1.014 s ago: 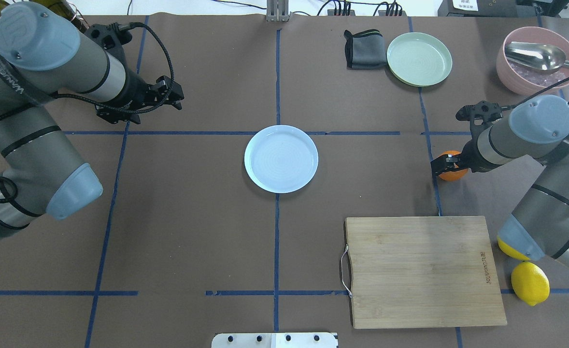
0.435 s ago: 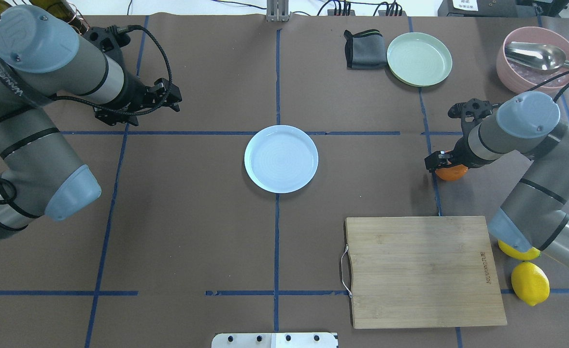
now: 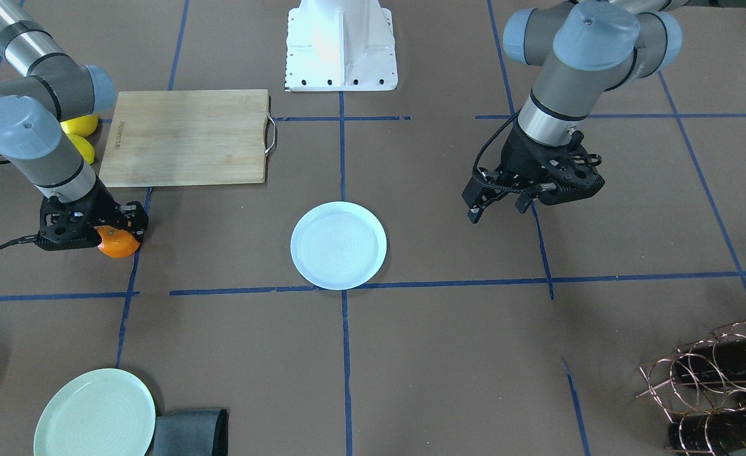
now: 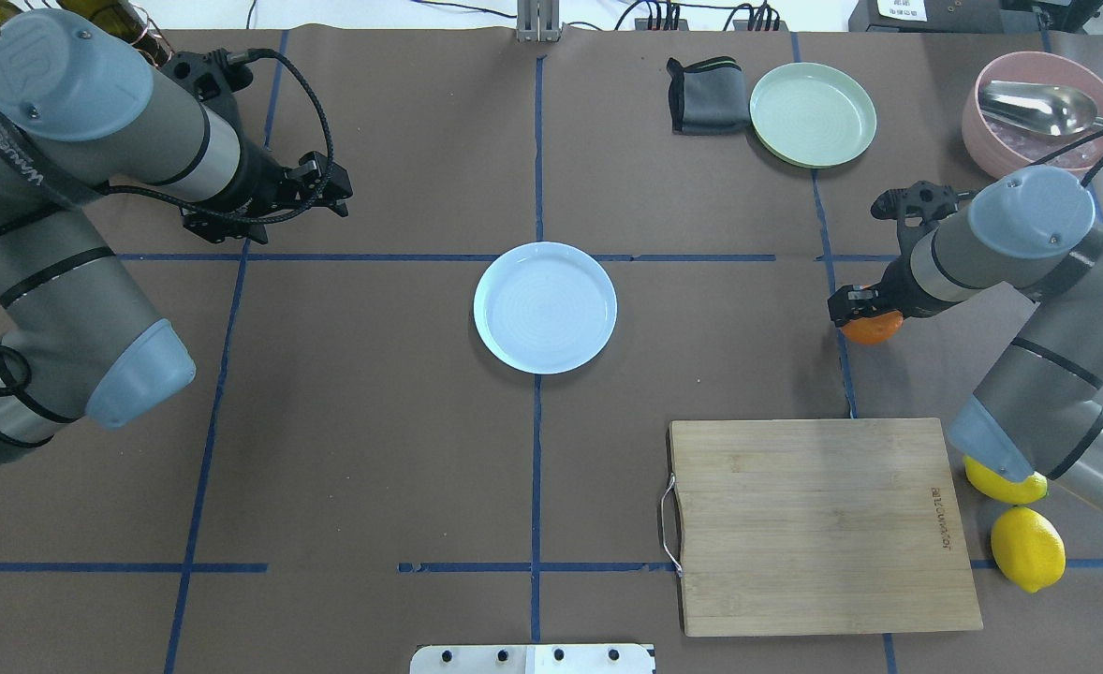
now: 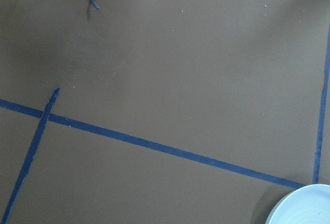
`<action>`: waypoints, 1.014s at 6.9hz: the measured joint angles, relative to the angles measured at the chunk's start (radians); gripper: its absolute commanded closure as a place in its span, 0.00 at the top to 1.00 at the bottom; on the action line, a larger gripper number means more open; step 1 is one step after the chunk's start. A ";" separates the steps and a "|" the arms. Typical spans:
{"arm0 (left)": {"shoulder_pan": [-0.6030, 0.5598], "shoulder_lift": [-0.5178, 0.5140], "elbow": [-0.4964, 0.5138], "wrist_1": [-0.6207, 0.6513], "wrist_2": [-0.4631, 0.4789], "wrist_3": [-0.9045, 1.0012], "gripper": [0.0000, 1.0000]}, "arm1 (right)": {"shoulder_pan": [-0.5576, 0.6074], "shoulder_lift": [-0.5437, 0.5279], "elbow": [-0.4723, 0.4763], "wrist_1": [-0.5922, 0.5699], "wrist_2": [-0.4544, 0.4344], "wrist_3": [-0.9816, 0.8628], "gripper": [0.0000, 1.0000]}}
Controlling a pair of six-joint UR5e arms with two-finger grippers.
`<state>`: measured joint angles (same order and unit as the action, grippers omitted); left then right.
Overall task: Pick orange to plate
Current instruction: 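Carry the orange over the white plate with right gripper while left arm retracts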
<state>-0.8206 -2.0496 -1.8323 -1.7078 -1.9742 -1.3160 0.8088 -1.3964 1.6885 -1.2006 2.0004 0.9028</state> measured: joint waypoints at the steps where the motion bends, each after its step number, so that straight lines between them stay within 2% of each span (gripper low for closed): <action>1: -0.013 0.001 -0.021 0.052 0.000 0.076 1.00 | 0.004 0.007 0.025 -0.008 0.003 0.038 0.00; 3: -0.073 0.053 -0.121 0.152 0.000 0.299 1.00 | -0.008 0.089 0.047 -0.035 0.004 0.173 0.00; 5: -0.115 0.145 -0.176 0.173 -0.006 0.477 1.00 | -0.088 0.271 0.039 -0.193 -0.019 0.241 0.00; 6: -0.129 0.222 -0.185 0.175 -0.009 0.587 1.00 | -0.126 0.359 0.023 -0.259 -0.040 0.255 0.00; 7: -0.172 0.291 -0.186 0.176 -0.015 0.717 1.00 | -0.159 0.438 -0.016 -0.287 -0.064 0.271 0.00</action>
<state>-0.9931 -1.7586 -2.0182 -1.5323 -1.9895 -0.5993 0.6496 -0.9586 1.6723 -1.4872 1.9363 1.1734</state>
